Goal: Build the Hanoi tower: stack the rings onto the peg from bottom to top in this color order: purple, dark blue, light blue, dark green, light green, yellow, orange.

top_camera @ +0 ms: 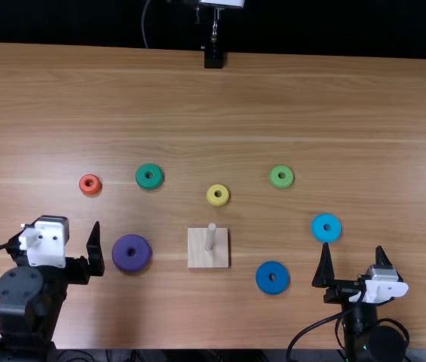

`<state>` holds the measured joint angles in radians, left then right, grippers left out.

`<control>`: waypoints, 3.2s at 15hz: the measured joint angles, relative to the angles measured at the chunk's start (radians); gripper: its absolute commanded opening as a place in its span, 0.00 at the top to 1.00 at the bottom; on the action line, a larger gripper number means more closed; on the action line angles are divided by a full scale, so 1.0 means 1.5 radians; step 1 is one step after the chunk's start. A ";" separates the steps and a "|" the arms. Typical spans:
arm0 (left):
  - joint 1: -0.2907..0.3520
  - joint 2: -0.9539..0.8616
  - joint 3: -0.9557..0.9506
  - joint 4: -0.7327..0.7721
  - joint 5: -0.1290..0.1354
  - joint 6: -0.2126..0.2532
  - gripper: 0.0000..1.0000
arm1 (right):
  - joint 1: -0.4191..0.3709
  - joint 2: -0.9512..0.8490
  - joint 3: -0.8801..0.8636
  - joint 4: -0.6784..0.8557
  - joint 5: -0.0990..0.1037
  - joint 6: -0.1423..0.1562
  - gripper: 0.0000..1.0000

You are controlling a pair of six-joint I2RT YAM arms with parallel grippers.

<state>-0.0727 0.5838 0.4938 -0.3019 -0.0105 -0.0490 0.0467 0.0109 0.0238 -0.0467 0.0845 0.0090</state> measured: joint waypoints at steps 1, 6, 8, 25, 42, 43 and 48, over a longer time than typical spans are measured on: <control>0.000 0.033 0.023 -0.030 0.000 0.000 0.00 | 0.000 0.000 0.000 0.000 0.000 0.000 0.00; -0.054 0.224 0.105 -0.091 0.031 0.000 0.00 | 0.000 0.000 0.000 0.000 0.001 0.000 0.00; -0.074 0.284 0.139 -0.112 0.034 0.001 0.00 | 0.000 0.000 0.000 0.000 0.001 0.000 0.00; -0.210 0.570 0.194 -0.210 -0.007 0.051 0.00 | 0.000 0.000 0.000 0.000 0.001 0.000 0.00; -0.218 0.617 0.212 -0.191 -0.005 0.053 0.64 | 0.000 0.000 0.000 0.000 0.000 0.000 0.00; -0.219 0.617 0.212 -0.171 -0.005 0.053 0.73 | 0.000 0.000 0.000 0.000 0.000 0.000 0.00; -0.222 0.617 0.212 -0.152 -0.005 0.053 0.00 | 0.000 0.000 0.000 0.000 0.001 0.000 0.00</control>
<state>-0.4061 1.5101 0.8124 -0.5304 -0.0185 0.0299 0.0467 0.0109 0.0238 -0.0463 0.0856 0.0090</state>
